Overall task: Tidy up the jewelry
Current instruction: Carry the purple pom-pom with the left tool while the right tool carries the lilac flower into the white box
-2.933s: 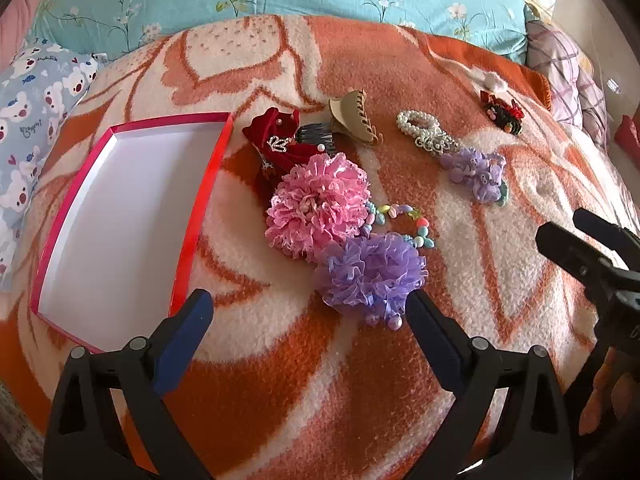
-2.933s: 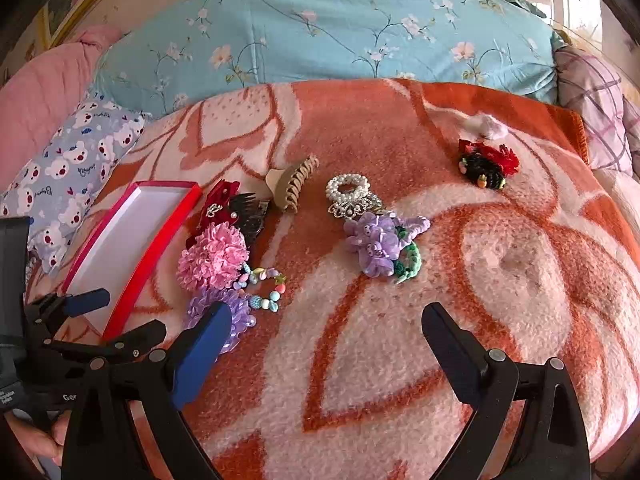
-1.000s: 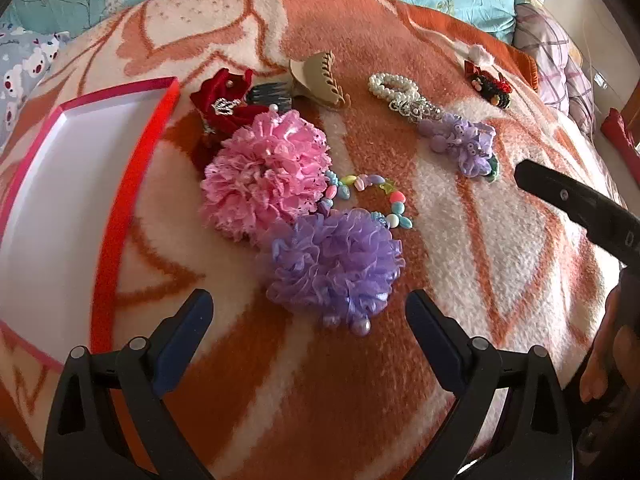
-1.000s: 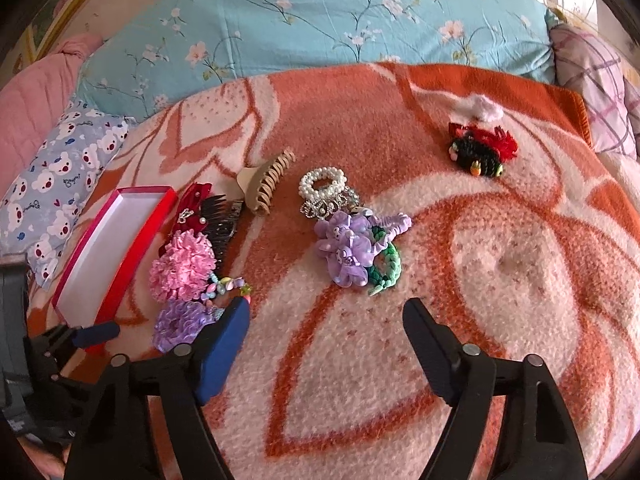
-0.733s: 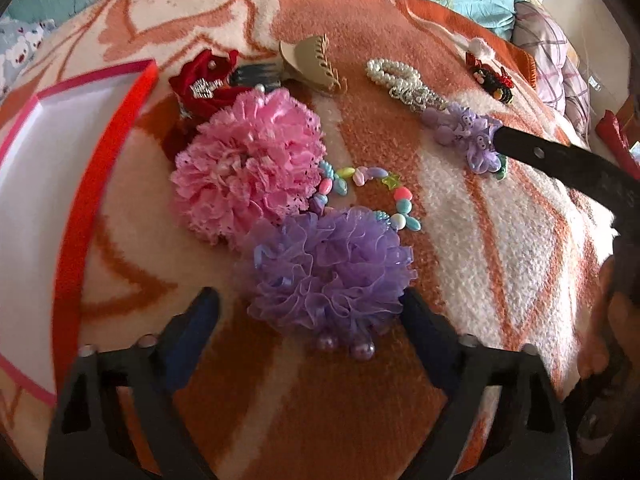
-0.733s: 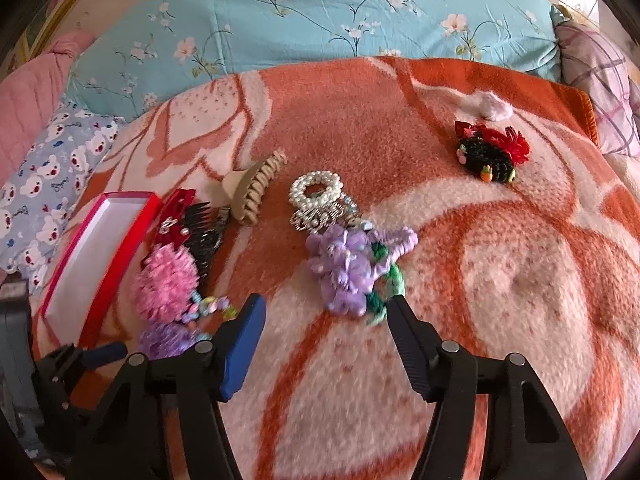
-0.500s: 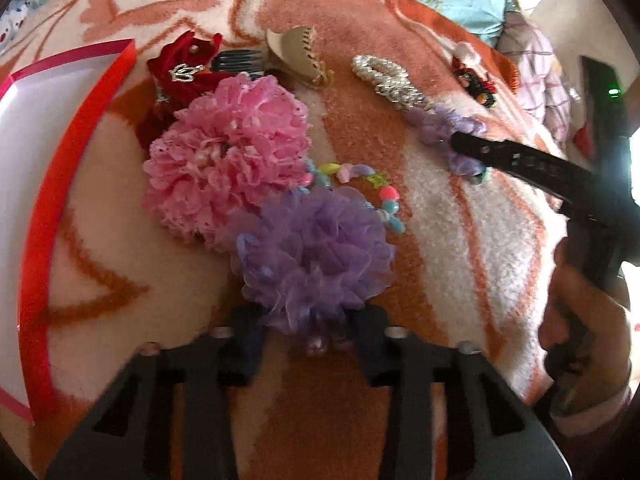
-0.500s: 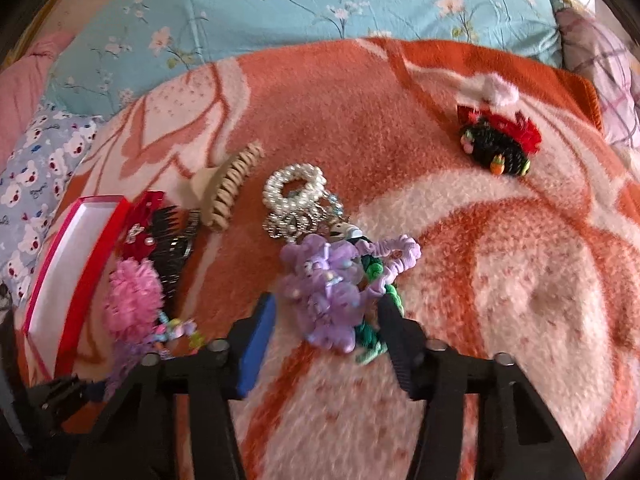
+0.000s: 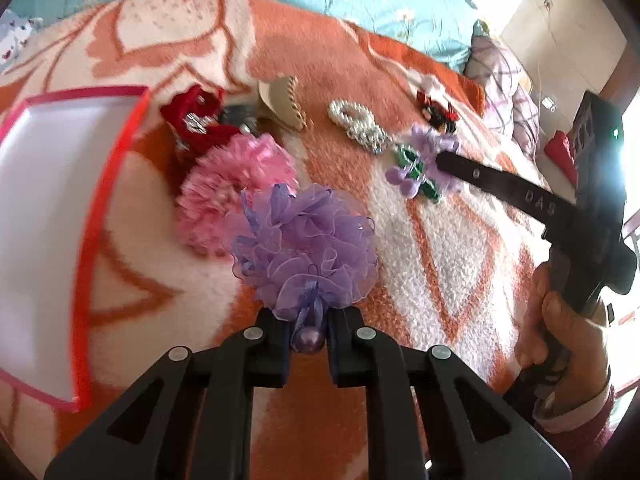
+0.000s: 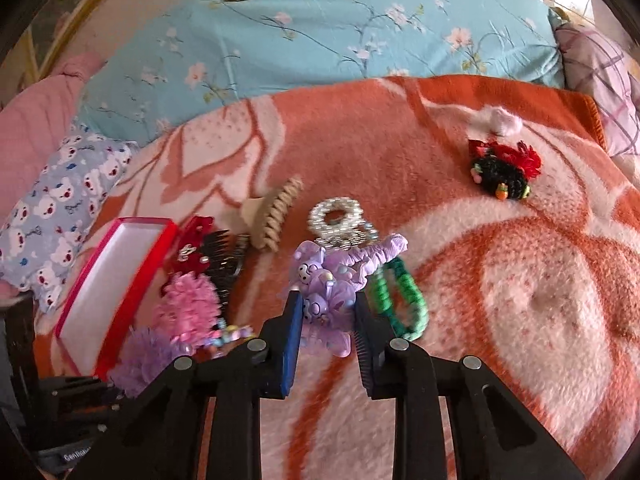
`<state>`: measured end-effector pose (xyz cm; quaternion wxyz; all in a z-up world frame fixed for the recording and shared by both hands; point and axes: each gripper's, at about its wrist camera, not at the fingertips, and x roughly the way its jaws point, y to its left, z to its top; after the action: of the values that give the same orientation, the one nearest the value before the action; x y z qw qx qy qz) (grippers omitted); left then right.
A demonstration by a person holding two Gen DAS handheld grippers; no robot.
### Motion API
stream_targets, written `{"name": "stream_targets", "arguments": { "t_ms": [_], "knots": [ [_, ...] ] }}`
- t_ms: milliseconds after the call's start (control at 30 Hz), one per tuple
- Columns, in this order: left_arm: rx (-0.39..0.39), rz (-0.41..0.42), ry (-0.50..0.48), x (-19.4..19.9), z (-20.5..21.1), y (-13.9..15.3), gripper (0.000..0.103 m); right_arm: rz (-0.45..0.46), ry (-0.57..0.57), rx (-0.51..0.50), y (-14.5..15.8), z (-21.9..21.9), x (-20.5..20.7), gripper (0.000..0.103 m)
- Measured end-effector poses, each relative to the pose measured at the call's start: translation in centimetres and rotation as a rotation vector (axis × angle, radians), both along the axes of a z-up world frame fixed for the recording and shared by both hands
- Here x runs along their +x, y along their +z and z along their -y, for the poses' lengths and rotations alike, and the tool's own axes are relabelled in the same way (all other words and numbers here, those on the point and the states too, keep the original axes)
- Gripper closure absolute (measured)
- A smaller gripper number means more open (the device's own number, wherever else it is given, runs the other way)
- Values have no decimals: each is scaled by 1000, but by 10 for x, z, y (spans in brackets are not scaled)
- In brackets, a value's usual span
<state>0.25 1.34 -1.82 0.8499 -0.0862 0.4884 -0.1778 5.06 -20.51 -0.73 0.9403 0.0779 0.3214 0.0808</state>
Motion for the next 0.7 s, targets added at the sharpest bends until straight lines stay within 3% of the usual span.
{"name": "stream_targets", "arguments": {
  "t_ms": [333, 700],
  "knots": [
    [32, 63, 164, -5, -74, 21, 92, 17, 168, 69, 14, -65, -12, 79],
    [82, 57, 379, -9, -175, 15, 92, 4, 398, 99, 16, -177, -4, 79]
  ]
}}
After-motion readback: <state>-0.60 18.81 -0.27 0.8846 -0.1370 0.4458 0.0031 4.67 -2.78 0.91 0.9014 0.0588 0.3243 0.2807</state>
